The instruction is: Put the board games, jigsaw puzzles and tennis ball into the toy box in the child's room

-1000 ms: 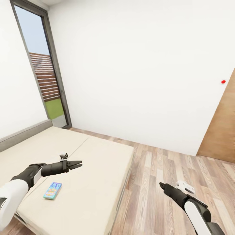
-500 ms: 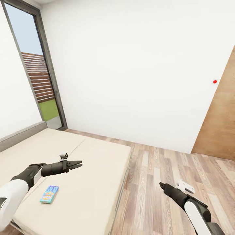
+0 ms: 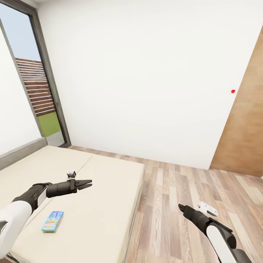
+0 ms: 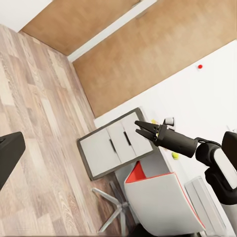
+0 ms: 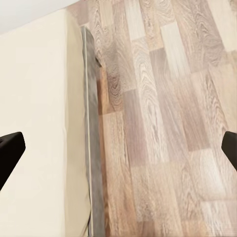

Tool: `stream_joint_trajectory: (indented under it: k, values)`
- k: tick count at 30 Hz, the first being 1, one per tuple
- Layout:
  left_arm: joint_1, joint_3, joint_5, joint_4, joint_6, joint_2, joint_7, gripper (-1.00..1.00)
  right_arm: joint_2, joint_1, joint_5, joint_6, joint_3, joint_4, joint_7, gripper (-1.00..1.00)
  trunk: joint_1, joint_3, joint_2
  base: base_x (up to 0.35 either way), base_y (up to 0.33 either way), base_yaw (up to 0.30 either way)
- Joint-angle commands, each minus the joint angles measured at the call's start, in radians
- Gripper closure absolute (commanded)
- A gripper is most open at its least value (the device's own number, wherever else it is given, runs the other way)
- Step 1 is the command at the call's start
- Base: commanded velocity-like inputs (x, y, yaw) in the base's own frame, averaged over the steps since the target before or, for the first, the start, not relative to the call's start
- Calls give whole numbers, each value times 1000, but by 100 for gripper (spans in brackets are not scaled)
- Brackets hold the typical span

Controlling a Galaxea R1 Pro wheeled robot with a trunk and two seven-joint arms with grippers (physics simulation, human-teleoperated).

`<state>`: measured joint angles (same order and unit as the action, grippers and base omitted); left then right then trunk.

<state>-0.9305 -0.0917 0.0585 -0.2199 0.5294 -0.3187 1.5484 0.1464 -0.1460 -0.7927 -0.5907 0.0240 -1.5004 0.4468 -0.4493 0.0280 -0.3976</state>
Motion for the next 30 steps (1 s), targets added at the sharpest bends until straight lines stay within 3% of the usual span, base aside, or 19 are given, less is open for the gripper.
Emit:
stream_joint_trajectory:
  k: [1, 16, 30]
  values:
    - [-1, -2, -2, 0, 11, 0, 4, -100, 1, -1, -10, -1, 2, -1, 10, -100, -1, 2, -2, 0, 211, -171]
    - [-1, -2, -2, 0, 11, 0, 4, -100, 1, -1, -10, -1, 2, -1, 10, -100, -1, 2, -2, 0, 104, -244]
    - [-1, -2, -2, 0, 11, 0, 4, -100, 1, -1, -10, -1, 2, -1, 10, -100, -1, 2, -2, -21, 47, -35]
